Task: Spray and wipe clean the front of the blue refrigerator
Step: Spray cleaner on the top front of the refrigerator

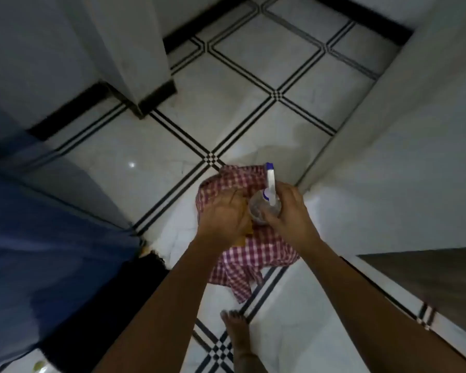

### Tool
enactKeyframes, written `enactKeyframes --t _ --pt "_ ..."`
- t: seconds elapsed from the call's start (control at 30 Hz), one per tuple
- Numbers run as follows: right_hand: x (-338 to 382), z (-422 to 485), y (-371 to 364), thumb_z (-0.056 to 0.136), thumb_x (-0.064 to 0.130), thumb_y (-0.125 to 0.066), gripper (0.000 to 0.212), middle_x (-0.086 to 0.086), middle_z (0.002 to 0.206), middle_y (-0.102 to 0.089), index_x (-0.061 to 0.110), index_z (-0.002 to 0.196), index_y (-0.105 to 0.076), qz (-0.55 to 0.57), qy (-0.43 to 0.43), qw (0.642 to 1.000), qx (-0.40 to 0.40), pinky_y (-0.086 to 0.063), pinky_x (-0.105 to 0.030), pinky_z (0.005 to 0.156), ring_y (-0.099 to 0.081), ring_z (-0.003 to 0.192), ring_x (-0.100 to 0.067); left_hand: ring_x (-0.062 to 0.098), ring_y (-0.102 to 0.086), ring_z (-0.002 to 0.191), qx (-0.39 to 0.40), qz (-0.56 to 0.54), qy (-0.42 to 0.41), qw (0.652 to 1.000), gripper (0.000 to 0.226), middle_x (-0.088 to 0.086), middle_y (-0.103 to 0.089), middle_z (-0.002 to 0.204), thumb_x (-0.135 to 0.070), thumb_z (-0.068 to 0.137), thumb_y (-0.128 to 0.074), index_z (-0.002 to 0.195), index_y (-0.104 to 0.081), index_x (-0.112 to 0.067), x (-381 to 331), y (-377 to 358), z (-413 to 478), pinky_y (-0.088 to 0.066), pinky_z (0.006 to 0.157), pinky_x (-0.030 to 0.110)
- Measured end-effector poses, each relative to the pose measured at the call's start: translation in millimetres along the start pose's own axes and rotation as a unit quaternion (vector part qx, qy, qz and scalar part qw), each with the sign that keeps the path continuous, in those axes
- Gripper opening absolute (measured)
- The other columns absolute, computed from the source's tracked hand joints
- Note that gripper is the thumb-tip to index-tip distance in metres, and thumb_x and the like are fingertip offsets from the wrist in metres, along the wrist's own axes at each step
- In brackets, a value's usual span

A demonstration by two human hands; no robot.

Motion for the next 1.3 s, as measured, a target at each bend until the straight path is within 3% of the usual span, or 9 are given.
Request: enactKeyframes --t 0.17,0.27,0.33,0.4,0.63,0.87,1.07,1.2,1.3 --pt "-43.2 32.3 -21.1 0.08 0.018 -0.069 0.078 -0.012 0.143 -0.036 0.01 0.144 -0.024 0.014 0.021 1.0 0.014 -0.029 -0.028 0.105 -0.035 0.128 -0.022 0.025 -0.037 0.13 0.026 0.039 0.013 0.999 0.054 0.012 -0.043 0.14 -0.037 0.094 -0.043 0.139 -0.035 -0.007 17.4 -53.7 42.7 -0.024 0.109 0.037" --pt "-55.8 61.3 -27.9 0.075 0.03 -0.066 0.058 -0.003 0.109 -0.055 0.005 0.124 -0.046 0.05 0.034 0.998 0.003 -0.043 -0.026 0.083 -0.053 0.098 -0.005 0.02 -0.031 0.134 0.016 0.029 0.035 0.999 0.055 0.007 -0.036 0.146 -0.041 0.096 -0.039 0.142 -0.03 -0.011 19.3 -68.5 60.1 -0.018 0.112 0.035" --pt "-59.2 76.8 -31.6 0.078 0.024 -0.06 0.033 0.013 0.082 -0.046 0.002 0.101 -0.052 0.066 0.048 0.996 -0.017 -0.039 -0.015 0.07 -0.049 0.075 0.011 0.019 -0.029 0.136 0.017 0.038 0.042 0.998 0.054 0.006 -0.034 0.147 -0.041 0.097 -0.034 0.142 -0.028 -0.013 22.5 -74.1 67.0 -0.018 0.112 0.037" --pt "-52.1 84.1 -31.8 0.079 0.021 -0.057 0.03 0.018 0.083 -0.041 0.003 0.103 -0.051 0.082 0.069 0.994 -0.033 -0.036 -0.006 0.071 -0.049 0.074 0.01 0.019 -0.028 0.136 0.017 0.046 0.047 0.998 0.054 0.006 -0.033 0.148 -0.041 0.097 -0.034 0.143 -0.027 -0.013 26.4 -78.2 70.3 -0.018 0.112 0.036" --pt "-9.1 72.9 -18.3 0.083 0.008 -0.063 0.047 -0.016 0.11 -0.05 -0.007 0.122 -0.043 0.101 0.07 0.99 -0.063 -0.041 -0.031 0.09 -0.047 0.098 -0.019 0.023 -0.029 0.137 -0.014 0.031 0.079 0.996 0.057 0.01 -0.033 0.148 -0.041 0.095 -0.033 0.142 -0.03 -0.01 20.8 -36.9 41.5 -0.02 0.111 0.039" --pt "117.2 39.4 28.9 0.086 0.005 -0.058 0.041 -0.014 0.11 -0.051 -0.003 0.123 -0.044 0.146 0.132 0.98 -0.022 -0.033 0.002 0.078 -0.05 0.091 -0.013 0.029 -0.038 0.132 -0.132 0.027 0.126 0.983 0.058 0.015 -0.041 0.143 -0.042 0.093 -0.035 0.138 -0.038 -0.005 0.7 72.3 -33.1 -0.029 0.107 0.042" --pt "265.9 -5.9 53.7 0.079 0.019 -0.052 0.047 -0.011 0.113 -0.053 0.005 0.124 -0.046 0.197 0.23 0.952 0.055 -0.038 -0.008 0.083 -0.053 0.098 -0.017 0.02 -0.02 0.141 -0.209 0.057 0.186 0.958 0.059 0.007 -0.022 0.153 -0.04 0.097 -0.035 0.146 -0.019 -0.012 -2.8 177.5 -128.5 -0.014 0.112 0.033" --pt "359.8 -41.2 55.7 0.079 0.012 -0.056 0.028 -0.008 0.091 -0.055 0.013 0.107 -0.052 0.226 0.268 0.931 0.106 -0.039 -0.01 0.066 -0.051 0.071 -0.006 0.027 -0.044 0.129 -0.272 0.087 0.224 0.932 0.063 0.013 -0.045 0.14 -0.043 0.088 -0.029 0.137 -0.041 -0.005 8.1 238.7 -198.4 -0.035 0.103 0.041" --pt "423.5 -70.6 44.5 0.08 -0.002 -0.055 0.024 -0.015 0.09 -0.057 0.002 0.103 -0.055 0.227 0.296 0.918 0.138 -0.037 -0.009 0.062 -0.052 0.072 -0.019 0.028 -0.048 0.125 -0.329 0.114 0.241 0.906 0.062 0.014 -0.05 0.136 -0.041 0.086 -0.033 0.132 -0.047 -0.004 24.5 286.4 -250.4 -0.041 0.098 0.044"
Point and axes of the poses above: each hand's wrist, its own z-axis towards the middle knuckle, its own y-axis out of the back of the hand, x = y × z, the point moved 2 cm from there along z, towards the middle knuckle
